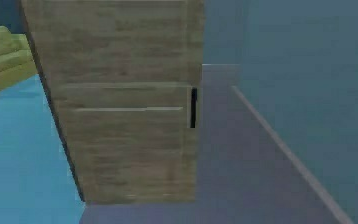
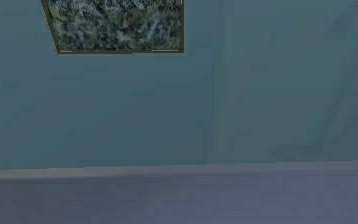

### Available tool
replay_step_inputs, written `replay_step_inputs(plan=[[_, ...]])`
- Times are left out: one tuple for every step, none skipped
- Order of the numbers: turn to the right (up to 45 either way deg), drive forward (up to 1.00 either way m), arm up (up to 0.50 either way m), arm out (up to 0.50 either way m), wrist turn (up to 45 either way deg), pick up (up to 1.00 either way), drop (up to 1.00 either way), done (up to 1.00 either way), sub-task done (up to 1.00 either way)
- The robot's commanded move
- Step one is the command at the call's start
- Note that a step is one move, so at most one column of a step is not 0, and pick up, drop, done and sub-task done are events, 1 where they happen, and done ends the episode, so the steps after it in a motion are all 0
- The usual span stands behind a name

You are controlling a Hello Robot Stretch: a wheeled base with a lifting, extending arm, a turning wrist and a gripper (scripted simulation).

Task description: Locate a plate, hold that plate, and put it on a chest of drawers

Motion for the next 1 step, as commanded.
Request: replay_step_inputs(plan=[[0.0, 0.35, 0.00, 0.00, 0.0, 0.00, 0.00, 0.00, 0.00]])
